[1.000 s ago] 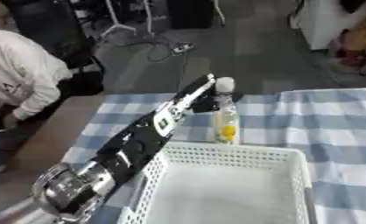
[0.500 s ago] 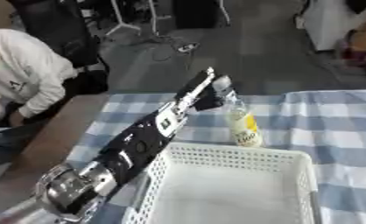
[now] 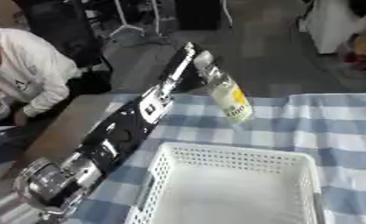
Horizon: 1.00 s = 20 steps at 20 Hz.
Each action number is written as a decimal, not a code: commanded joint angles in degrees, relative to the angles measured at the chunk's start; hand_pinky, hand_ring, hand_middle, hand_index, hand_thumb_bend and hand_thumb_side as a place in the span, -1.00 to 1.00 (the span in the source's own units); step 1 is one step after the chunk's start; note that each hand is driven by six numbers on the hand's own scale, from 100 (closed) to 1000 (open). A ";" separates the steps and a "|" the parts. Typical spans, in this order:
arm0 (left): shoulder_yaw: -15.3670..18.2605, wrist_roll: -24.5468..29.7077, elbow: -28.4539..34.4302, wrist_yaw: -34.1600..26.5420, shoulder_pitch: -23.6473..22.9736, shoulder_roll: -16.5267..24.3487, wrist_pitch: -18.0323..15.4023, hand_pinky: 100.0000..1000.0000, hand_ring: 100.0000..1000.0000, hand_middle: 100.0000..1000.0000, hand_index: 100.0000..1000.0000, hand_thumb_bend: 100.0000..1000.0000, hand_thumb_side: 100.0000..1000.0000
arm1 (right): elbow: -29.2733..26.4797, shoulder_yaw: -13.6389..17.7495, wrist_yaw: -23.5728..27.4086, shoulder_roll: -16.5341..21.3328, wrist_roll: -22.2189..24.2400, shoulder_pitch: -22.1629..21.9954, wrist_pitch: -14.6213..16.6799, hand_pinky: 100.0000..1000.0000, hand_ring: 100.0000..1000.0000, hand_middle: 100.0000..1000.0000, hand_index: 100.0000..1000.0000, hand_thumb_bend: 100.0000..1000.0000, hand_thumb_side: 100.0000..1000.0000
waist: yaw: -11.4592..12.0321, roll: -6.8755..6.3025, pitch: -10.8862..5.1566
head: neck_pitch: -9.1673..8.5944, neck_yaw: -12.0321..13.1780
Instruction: Pick up objects on the table and place them in the box.
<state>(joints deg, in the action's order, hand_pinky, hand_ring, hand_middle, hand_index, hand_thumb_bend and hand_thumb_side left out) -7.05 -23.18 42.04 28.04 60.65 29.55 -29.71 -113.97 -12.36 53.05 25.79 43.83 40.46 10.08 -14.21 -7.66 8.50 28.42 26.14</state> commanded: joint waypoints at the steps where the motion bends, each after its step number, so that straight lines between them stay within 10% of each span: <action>1: -0.89 -0.81 2.96 -0.12 0.50 3.26 0.69 -1.00 -1.00 -1.00 -0.68 -0.87 0.50 | -0.62 0.40 -0.54 1.33 0.22 -0.04 0.53 0.53 0.34 0.53 0.77 -1.00 1.00 | 0.36 0.71 -1.29 | -0.67 -0.79; 20: -17.14 20.73 22.78 -19.58 -2.53 10.49 -0.19 -1.00 -1.00 -1.00 -0.68 -0.85 0.47 | -0.62 0.12 -0.63 2.08 1.15 -1.06 1.51 0.53 0.34 0.53 0.78 -1.00 1.00 | 1.03 0.50 -1.88 | 0.31 -1.11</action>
<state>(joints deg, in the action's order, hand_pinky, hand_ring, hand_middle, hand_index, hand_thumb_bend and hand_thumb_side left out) -23.69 -3.48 63.06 9.75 56.75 37.67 -30.11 -113.97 -12.41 52.30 26.76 44.84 39.05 11.58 -13.31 -7.39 7.84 28.50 25.16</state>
